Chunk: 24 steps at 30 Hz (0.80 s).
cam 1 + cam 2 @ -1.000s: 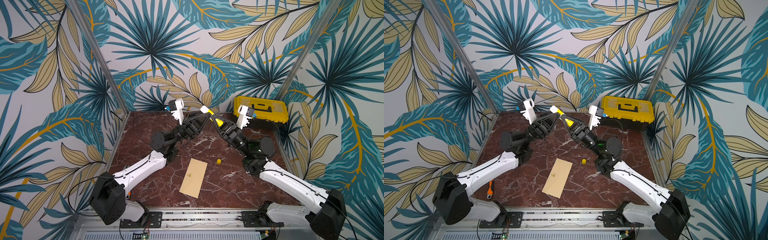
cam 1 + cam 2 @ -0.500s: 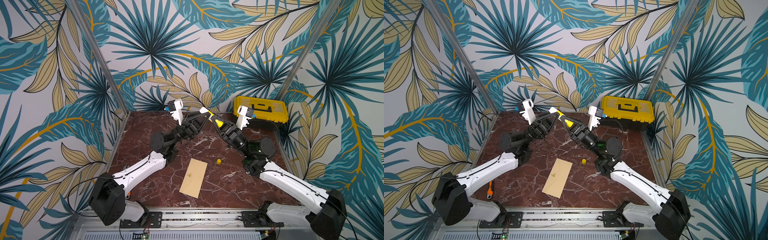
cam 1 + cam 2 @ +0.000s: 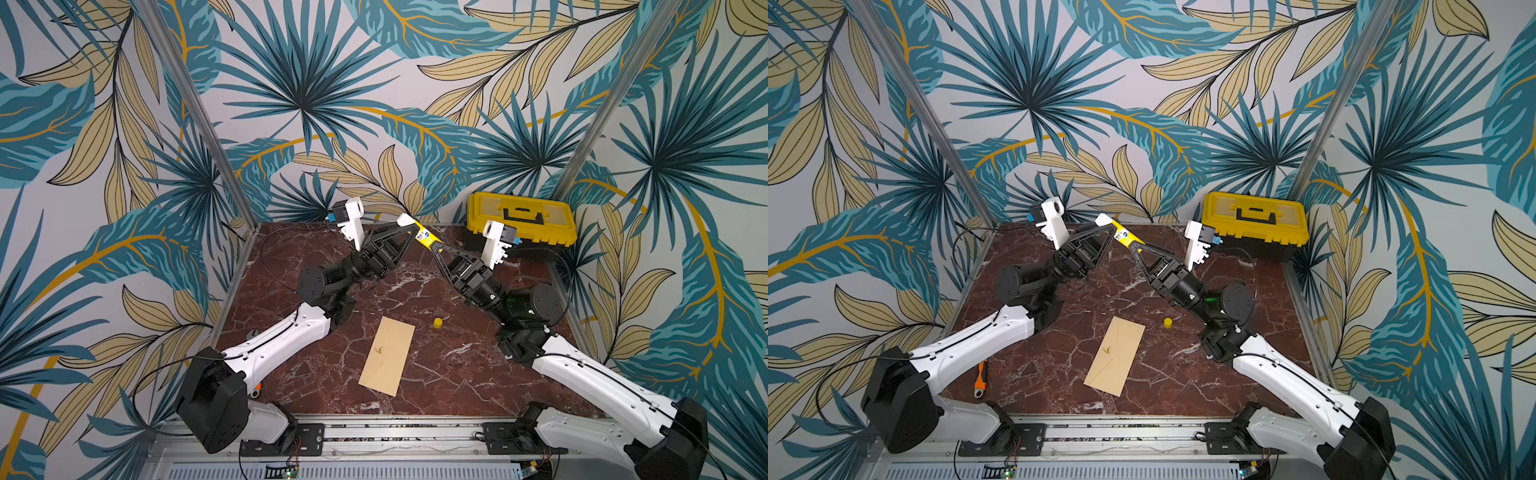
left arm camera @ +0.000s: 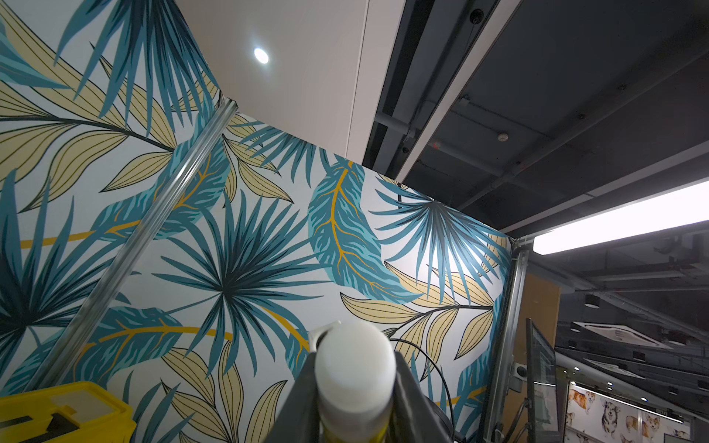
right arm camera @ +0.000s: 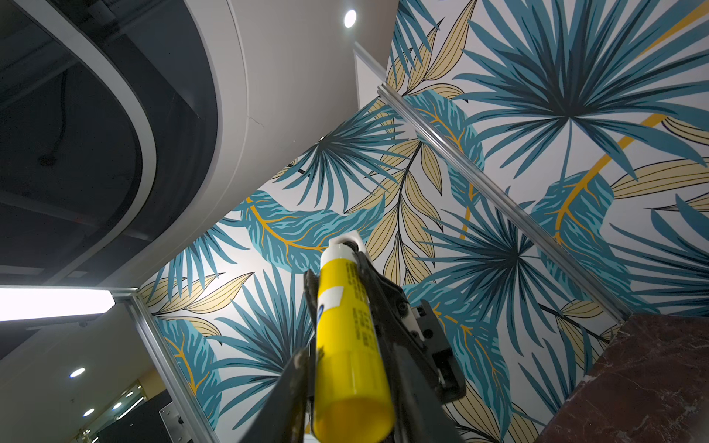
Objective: Seal the envelope with a glue stick
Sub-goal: Screw the glue stick.
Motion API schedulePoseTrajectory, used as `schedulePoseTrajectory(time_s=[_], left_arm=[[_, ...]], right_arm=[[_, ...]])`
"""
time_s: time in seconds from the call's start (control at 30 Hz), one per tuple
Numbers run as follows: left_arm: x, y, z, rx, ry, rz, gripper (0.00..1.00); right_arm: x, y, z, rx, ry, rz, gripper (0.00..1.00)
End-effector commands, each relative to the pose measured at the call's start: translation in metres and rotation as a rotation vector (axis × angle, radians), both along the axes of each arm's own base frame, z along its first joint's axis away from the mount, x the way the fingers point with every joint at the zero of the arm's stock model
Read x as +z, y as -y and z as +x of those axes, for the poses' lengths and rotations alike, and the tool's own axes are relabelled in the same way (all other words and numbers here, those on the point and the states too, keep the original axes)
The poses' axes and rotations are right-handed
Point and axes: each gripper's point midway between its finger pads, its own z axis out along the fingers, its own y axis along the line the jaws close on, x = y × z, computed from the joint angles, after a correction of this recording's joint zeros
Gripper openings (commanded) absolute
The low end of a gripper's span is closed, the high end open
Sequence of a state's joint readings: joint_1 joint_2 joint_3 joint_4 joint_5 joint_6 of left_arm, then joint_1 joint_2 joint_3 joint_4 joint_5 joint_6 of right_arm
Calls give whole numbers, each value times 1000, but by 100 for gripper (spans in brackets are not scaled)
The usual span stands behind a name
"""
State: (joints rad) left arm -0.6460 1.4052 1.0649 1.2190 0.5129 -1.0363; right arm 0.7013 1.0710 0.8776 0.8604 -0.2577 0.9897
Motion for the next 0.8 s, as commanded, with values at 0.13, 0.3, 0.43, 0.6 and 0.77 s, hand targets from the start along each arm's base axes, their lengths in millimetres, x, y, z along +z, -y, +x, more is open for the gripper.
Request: schedulePoseTrajectory(time_s=[0.13, 0.3, 0.43, 0.6, 0.77], left_arm=[[12, -10, -10, 14, 43, -26, 18], [13, -11, -10, 17, 42, -25, 18], [13, -11, -11, 14, 43, -27, 17], [14, -12, -11, 8, 42, -35, 17], [14, -12, -11, 3, 39, -36, 17]], right_arm=[[-5, 1, -4, -9, 1, -35, 32], [-6, 1, -11, 7, 11, -58, 32], [-5, 3, -14, 7, 12, -65, 32], [-5, 3, -16, 11, 12, -68, 32], [-5, 4, -17, 14, 12, -68, 32]])
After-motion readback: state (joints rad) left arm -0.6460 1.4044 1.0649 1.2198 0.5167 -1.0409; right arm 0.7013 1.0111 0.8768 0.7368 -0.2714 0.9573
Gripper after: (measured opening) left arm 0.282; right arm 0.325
